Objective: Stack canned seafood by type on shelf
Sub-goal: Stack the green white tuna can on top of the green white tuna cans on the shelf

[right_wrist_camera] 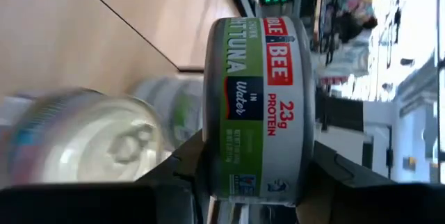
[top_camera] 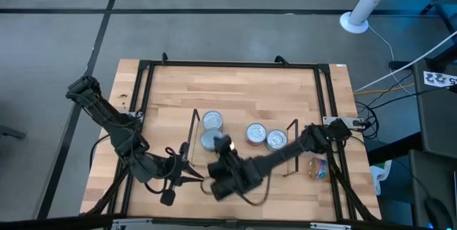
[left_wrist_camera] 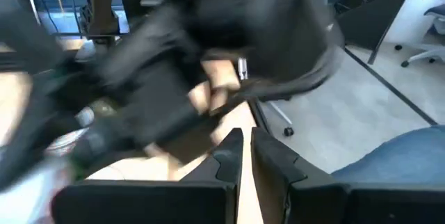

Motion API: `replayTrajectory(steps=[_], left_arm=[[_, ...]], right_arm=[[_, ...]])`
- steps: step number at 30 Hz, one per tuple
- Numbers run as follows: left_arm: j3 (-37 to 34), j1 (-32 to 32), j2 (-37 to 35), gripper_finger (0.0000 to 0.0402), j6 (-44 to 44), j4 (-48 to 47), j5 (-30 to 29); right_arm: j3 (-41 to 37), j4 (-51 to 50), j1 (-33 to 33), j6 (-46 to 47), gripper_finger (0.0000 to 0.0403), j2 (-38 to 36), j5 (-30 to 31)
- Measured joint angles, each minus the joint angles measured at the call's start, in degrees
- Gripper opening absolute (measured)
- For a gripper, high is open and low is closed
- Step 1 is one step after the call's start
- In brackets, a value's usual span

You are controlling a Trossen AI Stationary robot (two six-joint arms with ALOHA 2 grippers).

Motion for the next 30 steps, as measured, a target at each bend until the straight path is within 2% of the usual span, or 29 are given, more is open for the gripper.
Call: replayTrajectory(steps=[5,10,14,18,30], left_arm=[[0.0,0.0,0.0,0.0016,1.4,-0.4,0.0],[0.0,0.0,0.0,0.0007,1.4,-2.9,0.1],[0.0,0.0,0.0,0.0002,1.2,-5.4,0.1],[0.0,-0.1,0.0,0.0001,1.0,-7.4,0.1],[-0.1,-0.1,0.0,0.0002,0.8,-7.6,0.1]], right_arm=[[0.0,-2.2,-5.1,-0.1,0.0134,0.0,-3.7],[0.0,-2.2,-8.8,-2.2,0.0141,0.0,-3.3],[0.0,-2.1,-11.0,-2.5,0.0137,0.0,-6.9],[0.0,-2.0,-12.3,-2.9,0.0137,0.0,-10.4],[0.0,-1.8,-13.7,-2.9,0.0142,0.0,-13.6]])
